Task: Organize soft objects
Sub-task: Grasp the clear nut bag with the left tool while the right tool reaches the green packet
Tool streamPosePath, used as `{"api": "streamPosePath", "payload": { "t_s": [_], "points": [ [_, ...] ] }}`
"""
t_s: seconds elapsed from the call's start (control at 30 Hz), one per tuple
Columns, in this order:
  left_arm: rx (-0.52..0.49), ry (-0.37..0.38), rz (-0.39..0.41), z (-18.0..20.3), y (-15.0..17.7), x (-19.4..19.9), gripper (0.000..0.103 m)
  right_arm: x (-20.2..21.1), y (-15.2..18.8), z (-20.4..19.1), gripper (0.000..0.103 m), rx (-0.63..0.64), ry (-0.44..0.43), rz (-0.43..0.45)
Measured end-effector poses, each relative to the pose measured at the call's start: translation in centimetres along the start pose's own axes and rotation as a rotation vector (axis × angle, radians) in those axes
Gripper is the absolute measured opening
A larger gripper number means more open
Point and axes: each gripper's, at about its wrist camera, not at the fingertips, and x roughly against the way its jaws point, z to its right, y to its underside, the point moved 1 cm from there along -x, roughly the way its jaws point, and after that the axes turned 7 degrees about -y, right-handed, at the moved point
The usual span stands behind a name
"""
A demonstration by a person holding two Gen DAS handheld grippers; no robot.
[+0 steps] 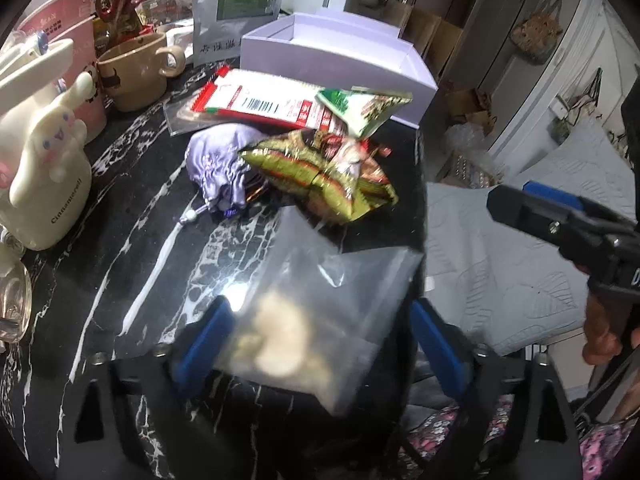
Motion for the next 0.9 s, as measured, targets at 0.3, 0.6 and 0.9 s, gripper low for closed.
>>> {"api": "streamPosePath", "payload": {
  "t_s": [0.3, 0.6, 0.9],
  "points": [
    [-0.053, -0.047, 0.049, 0.2, 0.3, -0.2, 0.049, -1.8, -0.5, 0.5, 0.103, -0.012, -0.031, -0.038],
    [0.031, -0.036, 0.079, -1.8, -0.7, 2.5, 0.044, -3.2, -1.3, 0.5, 0.103, -0.018, -0.050, -0.052],
    [0.094, -0.074, 0.156, -3.2, -3.2, 5.2, 0.044, -5.0, -3.6, -0.1, 0.103, 0.015, -0.120, -0.038]
  ]
}}
